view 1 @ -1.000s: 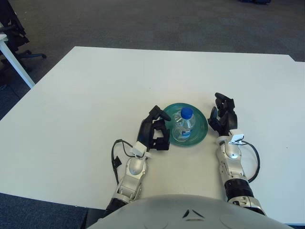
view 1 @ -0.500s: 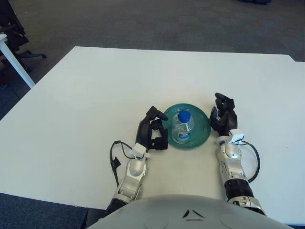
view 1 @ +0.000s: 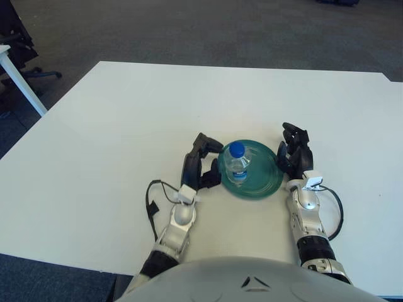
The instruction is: Put the bottle into the plate.
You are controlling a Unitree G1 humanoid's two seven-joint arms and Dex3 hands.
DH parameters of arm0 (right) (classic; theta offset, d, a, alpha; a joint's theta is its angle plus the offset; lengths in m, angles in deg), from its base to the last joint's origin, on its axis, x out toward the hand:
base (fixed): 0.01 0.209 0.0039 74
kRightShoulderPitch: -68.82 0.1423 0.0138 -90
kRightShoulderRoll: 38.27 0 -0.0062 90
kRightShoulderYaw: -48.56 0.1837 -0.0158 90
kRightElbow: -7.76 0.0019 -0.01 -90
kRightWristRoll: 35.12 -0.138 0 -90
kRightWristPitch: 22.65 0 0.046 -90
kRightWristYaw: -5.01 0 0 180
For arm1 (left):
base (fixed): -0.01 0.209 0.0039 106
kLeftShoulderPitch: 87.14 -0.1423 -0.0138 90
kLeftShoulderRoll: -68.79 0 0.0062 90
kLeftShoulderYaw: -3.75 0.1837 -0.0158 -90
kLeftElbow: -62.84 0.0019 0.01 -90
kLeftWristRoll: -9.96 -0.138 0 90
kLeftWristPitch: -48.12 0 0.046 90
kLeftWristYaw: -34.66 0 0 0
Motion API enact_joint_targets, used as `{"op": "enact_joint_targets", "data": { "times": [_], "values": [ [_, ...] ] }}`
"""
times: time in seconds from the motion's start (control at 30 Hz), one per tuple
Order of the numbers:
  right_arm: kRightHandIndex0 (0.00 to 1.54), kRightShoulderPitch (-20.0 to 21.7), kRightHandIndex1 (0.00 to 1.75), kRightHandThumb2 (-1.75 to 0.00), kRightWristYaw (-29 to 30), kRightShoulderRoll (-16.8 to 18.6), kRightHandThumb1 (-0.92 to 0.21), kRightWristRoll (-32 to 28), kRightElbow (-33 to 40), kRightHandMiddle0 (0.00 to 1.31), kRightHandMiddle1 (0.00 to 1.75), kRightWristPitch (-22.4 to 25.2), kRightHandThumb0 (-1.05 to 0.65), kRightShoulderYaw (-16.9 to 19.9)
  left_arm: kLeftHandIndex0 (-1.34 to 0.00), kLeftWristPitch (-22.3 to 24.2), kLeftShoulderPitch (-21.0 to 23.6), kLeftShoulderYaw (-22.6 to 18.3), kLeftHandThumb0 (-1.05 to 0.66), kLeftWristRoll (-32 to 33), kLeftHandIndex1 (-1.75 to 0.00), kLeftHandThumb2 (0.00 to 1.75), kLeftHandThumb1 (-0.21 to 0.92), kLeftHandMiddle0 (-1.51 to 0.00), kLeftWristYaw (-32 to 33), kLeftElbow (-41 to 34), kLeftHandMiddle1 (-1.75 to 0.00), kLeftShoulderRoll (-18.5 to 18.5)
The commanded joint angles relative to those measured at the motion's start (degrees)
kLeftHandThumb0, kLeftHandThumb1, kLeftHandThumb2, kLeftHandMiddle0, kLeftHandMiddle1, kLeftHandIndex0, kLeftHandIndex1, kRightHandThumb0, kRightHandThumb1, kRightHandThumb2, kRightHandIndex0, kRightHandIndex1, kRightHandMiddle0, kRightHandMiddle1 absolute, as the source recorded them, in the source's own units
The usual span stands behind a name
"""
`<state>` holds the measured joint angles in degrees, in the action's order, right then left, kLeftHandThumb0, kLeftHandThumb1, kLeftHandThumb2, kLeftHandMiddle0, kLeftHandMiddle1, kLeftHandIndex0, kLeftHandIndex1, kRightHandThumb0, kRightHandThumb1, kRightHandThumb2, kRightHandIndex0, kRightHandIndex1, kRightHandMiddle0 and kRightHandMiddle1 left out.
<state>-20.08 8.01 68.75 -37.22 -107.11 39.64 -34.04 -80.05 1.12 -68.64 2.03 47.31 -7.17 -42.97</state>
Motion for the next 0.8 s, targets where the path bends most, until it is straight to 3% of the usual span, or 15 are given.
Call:
{"op": "enact_joint_targets", "data": {
  "times": [0.0, 0.17, 0.4, 0.77],
  "values": [
    [0.44, -3.81, 0.33, -0.83, -0.4, 1.18, -0.81, -1.88, -4.42, 0.0, 0.91, 2.43, -0.43, 0.71, -0.31, -1.45, 2.92, -2.74, -0.93, 0.08, -1.23, 0.98, 0.92, -0.39, -0.19, 5.07, -0.7, 0.23],
    [0.47, -4.42, 0.35, -0.81, -0.35, 1.26, -0.8, -2.37, -3.59, 0.0, 0.93, 3.35, -0.45, 1.03, -0.37, -4.11, 5.95, -7.04, -0.91, -0.03, -1.19, 0.99, 0.92, -0.46, 3.65, 12.46, -0.61, -0.73],
    [0.49, -5.01, 0.38, -0.79, 0.63, 1.11, -0.81, -1.81, -2.51, 0.0, 0.96, 4.48, -0.49, 1.21, -0.42, -5.54, 7.39, -10.15, -0.88, 3.99, -1.16, 0.89, 0.92, -0.56, 5.08, 19.96, -0.65, -4.7],
    [0.48, -5.0, 0.39, -0.68, 1.0, 0.55, -0.89, -1.59, -2.2, 0.0, 0.94, 5.38, -0.53, 1.26, -0.44, -2.94, 7.9, -9.95, -0.81, 1.54, -1.19, 0.84, 0.92, -0.56, 10.88, 21.07, -0.82, -5.46]
  ]
}}
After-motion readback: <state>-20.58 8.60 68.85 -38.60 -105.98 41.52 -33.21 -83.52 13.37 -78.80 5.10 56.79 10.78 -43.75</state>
